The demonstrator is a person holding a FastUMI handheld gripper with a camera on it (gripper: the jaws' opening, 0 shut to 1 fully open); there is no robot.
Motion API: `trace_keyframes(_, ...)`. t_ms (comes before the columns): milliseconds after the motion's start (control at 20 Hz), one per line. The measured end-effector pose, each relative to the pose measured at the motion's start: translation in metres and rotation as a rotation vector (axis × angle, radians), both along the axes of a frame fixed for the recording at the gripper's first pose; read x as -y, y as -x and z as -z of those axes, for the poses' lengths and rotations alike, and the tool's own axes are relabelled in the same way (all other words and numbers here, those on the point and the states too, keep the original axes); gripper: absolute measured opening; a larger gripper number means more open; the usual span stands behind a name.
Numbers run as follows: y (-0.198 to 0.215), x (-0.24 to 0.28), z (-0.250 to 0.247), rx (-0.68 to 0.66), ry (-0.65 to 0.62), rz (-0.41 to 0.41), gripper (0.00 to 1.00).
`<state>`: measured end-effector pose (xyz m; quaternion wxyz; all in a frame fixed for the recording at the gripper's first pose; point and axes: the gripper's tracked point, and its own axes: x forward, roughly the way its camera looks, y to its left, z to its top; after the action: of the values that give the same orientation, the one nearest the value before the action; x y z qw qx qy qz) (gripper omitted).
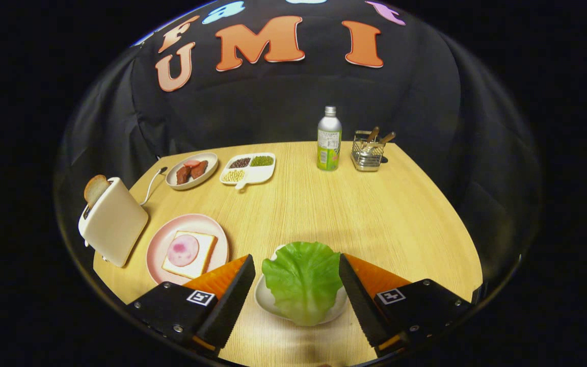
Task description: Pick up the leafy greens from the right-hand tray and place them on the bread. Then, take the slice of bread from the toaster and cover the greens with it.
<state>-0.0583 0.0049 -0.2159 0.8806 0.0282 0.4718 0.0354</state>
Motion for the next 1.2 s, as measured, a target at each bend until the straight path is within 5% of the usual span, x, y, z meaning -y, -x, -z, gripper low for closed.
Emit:
trace_keyframes(850,0.016,-0.004,0.090,-0.321,0.085,-0.169,0.91)
trace_keyframes(950,0.013,-0.008,0.090,-0.324,0.050,-0.148,0.86)
trace_keyframes(1150,0.010,-0.007,0.091,-0.312,0.049,-0.160,0.59)
trace_keyframes(1200,0.009,-0.005,0.091,-0.312,0.048,-0.148,0.45)
